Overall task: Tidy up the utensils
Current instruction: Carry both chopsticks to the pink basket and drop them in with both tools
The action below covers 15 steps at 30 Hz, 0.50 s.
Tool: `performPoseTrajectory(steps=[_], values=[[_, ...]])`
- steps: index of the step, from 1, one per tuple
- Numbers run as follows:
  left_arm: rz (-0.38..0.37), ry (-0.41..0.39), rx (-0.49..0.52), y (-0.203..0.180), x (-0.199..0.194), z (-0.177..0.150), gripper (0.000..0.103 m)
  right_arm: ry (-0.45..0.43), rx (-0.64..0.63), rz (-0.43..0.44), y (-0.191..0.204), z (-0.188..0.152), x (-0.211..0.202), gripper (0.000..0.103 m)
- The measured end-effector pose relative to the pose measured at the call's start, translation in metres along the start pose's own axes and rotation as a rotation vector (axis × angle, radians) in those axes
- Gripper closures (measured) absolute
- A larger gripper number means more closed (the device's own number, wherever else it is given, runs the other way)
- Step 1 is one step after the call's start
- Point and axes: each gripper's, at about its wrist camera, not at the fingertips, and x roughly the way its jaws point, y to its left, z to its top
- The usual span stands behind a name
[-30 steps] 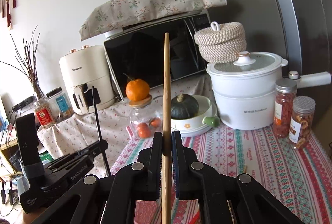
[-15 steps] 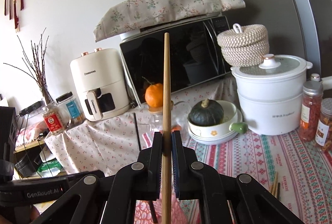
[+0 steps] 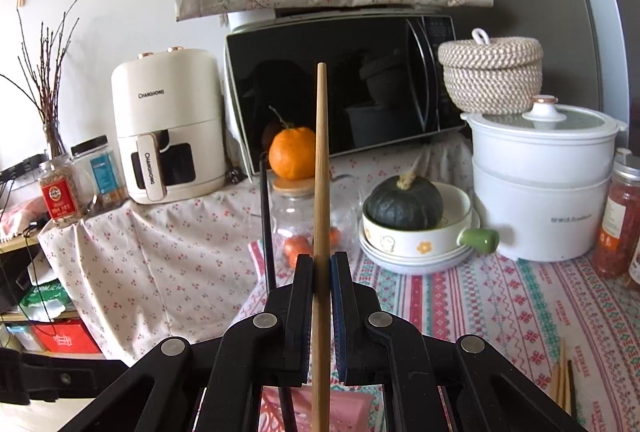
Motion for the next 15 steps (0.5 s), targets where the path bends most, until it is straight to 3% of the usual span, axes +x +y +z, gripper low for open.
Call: performPoseTrajectory(steps=[8,10,12,15], values=[[-0.012,-0.010,0.013,-0.005,-0.006,-0.001,0.063,0.148,-0.032,0.014,0.000,-0.011,0.004,0.090],[-0.010,-0.010,0.013,-0.006,-0.005,-0.001,0.063,0.158,-0.029,0.020,-0.002,-0.009,-0.003,0.084],[-0.009,-0.008,0.013,-0.007,-0.006,-0.002,0.063,0.170,-0.023,0.025,-0.005,-0.006,-0.013,0.064],[-0.010,-0.006,0.031,-0.012,-0.007,-0.004,0.062,0.200,-0.049,0.037,-0.009,0.000,-0.032,0.056]])
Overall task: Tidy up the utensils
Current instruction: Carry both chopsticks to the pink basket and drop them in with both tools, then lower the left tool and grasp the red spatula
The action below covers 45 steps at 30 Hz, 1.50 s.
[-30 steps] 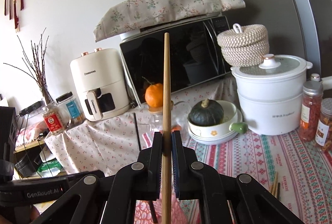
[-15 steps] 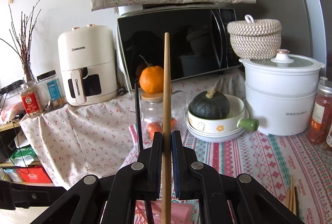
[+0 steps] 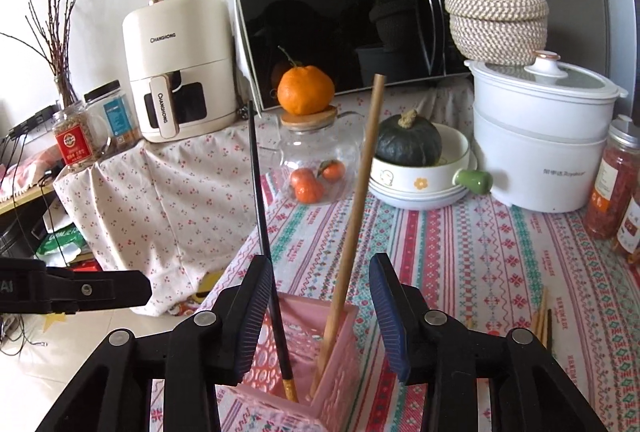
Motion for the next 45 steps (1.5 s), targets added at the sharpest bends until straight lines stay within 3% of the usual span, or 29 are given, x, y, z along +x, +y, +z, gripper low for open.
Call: performPoseTrajectory(steps=[3,6,8,12,21,25,30,33,39,44,45], values=[[-0.007,0.000,0.026,-0.009,-0.002,-0.003,0.062,0.039,-0.048,-0.021,-0.011,0.002,-0.021,0.053],[-0.016,-0.004,0.055,-0.019,-0.004,-0.007,0.062,0.089,-0.041,-0.033,-0.035,0.004,-0.041,0.044],[-0.013,-0.007,0.072,-0.025,-0.004,-0.010,0.062,0.117,-0.021,-0.052,-0.054,0.004,-0.053,0.044],[-0.020,-0.002,0.110,-0.042,-0.002,-0.019,0.062,0.133,0.106,-0.066,-0.095,-0.006,-0.070,0.042],[-0.043,0.041,0.305,-0.107,0.012,-0.068,0.062,0.298,0.342,-0.059,-0.148,-0.018,-0.063,0.042],[-0.013,0.092,0.375,-0.131,0.038,-0.090,0.062,0.371,0.444,-0.078,-0.171,-0.028,-0.057,0.042],[0.038,0.180,0.453,-0.161,0.090,-0.102,0.062,0.381,0.596,-0.067,-0.199,-0.035,-0.061,0.042],[0.090,0.204,0.462,-0.172,0.123,-0.098,0.062,0.382,0.604,-0.128,-0.206,-0.036,-0.063,0.042],[0.238,0.228,0.477,-0.180,0.189,-0.083,0.062,0.376,0.635,-0.145,-0.222,-0.037,-0.068,0.042],[0.239,0.246,0.459,-0.179,0.212,-0.074,0.063,0.369,0.644,-0.129,-0.226,-0.034,-0.072,0.042],[0.239,0.249,0.467,-0.180,0.215,-0.074,0.070,0.365,0.640,-0.123,-0.225,-0.033,-0.073,0.042]])
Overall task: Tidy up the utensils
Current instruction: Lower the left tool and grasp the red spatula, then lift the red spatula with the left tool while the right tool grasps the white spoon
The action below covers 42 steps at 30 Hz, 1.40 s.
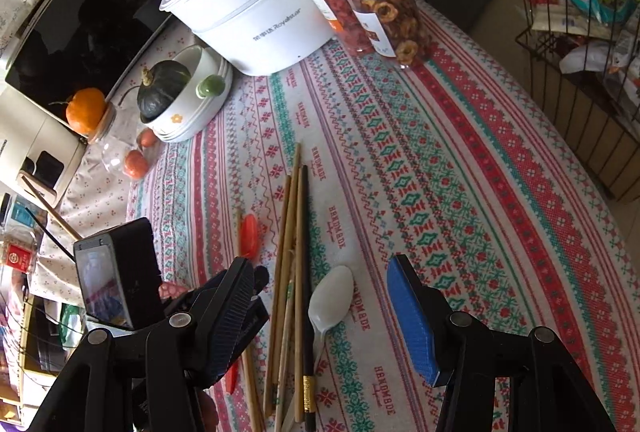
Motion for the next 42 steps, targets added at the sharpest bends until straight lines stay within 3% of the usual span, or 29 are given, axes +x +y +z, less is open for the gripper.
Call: performPoseTrajectory(steps=[1,3,12,16,20,28,35,42], values=[[0.001,0.010,0.004,0.000,0.003,0.001,0.084,-0.002,-0.005,0.002,0.001,0.000,-0.001,0.042],[-0.016,0.007,0.005,0.001,0.004,0.001,0.096,-0.004,-0.008,0.002,0.001,0.001,-0.002,0.042],[-0.171,0.006,-0.064,0.004,-0.014,-0.014,0.096,0.002,-0.009,-0.003,0.002,0.000,0.000,0.042],[-0.180,0.029,-0.075,0.006,-0.012,-0.021,0.096,0.021,-0.023,-0.010,0.004,-0.001,0.007,0.042],[-0.250,0.064,-0.122,0.013,-0.006,-0.023,0.096,0.036,-0.037,-0.016,0.005,-0.003,0.012,0.042],[-0.254,0.037,-0.124,0.015,-0.012,-0.021,0.096,0.044,-0.053,-0.020,0.008,-0.003,0.016,0.042],[-0.205,0.030,-0.098,0.013,-0.009,-0.020,0.097,0.049,-0.058,-0.021,0.007,-0.004,0.017,0.042],[-0.198,-0.037,-0.079,0.013,-0.029,-0.026,0.100,0.047,-0.063,-0.024,0.007,-0.003,0.018,0.042]])
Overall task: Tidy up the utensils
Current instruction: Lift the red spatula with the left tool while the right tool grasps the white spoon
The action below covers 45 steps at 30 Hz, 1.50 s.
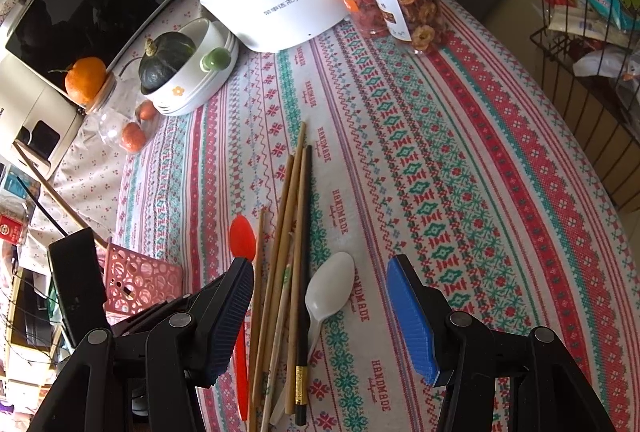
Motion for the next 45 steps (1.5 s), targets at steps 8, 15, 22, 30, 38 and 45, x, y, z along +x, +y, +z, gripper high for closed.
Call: performPoseTrajectory(steps=[8,15,22,30,38,45], values=[[-0.059,-0.122,0.078,-0.010,-0.061,-0.017,0.100,0.033,-0.040,-0.024,0.004,-0.002,0.013,0.049],[-0.131,-0.240,0.112,-0.001,-0.140,-0.035,0.100,0.140,-0.063,0.009,0.010,-0.008,0.046,0.072],[-0.156,-0.337,0.090,0.033,-0.178,-0.048,0.100,0.261,0.032,-0.017,-0.001,-0.022,0.088,0.075],[-0.204,-0.359,0.053,0.050,-0.186,-0.049,0.100,0.226,-0.068,-0.097,0.020,-0.032,0.099,0.081],[-0.208,-0.383,0.057,0.050,-0.192,-0.051,0.100,0.168,-0.233,-0.171,0.050,-0.043,0.096,0.099],[-0.199,-0.463,0.026,0.065,-0.207,-0.047,0.100,-0.004,-0.262,-0.164,0.052,-0.031,0.038,0.099]])
